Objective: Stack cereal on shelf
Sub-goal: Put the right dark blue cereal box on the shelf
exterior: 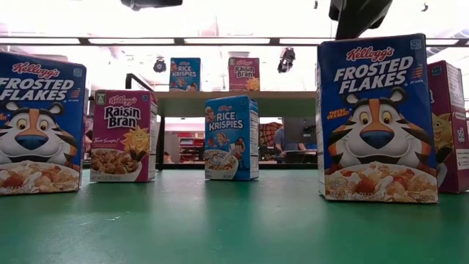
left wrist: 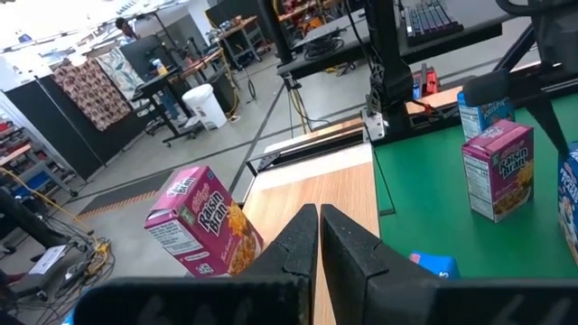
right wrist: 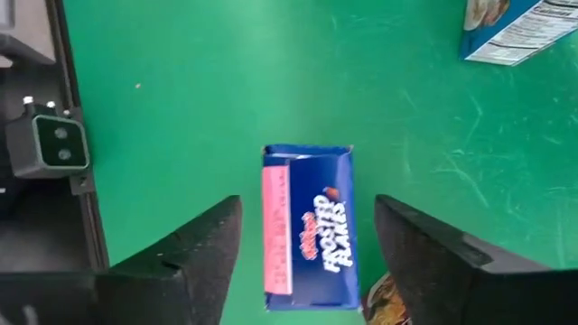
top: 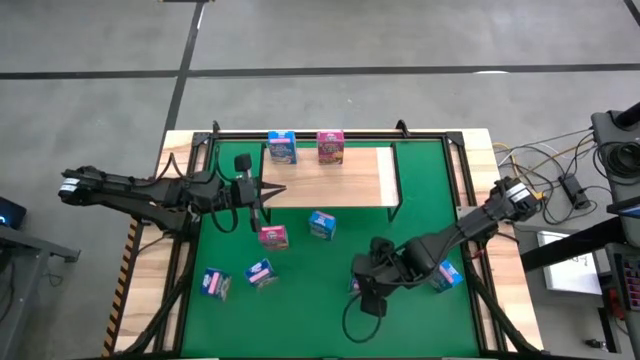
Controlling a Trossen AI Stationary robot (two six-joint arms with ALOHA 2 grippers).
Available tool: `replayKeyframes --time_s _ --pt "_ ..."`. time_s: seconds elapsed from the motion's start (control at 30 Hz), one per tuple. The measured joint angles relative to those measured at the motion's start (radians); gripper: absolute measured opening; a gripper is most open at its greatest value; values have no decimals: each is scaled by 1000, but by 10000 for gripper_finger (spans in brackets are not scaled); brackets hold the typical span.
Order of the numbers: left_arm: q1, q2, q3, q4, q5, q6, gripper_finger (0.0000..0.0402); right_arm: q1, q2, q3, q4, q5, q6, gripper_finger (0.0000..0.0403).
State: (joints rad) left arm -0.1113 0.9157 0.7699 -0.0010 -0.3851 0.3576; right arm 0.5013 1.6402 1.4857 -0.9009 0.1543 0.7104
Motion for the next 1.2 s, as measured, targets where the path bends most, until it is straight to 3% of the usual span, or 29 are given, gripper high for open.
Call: replayKeyframes --time_s 0.57,1.2 --pt "0 0 0 3 0 0 0 12 75 -1 -42 -5 32 249" --pt "0 0 0 8 0 4 0 12 75 -1 -41 -8 38 166"
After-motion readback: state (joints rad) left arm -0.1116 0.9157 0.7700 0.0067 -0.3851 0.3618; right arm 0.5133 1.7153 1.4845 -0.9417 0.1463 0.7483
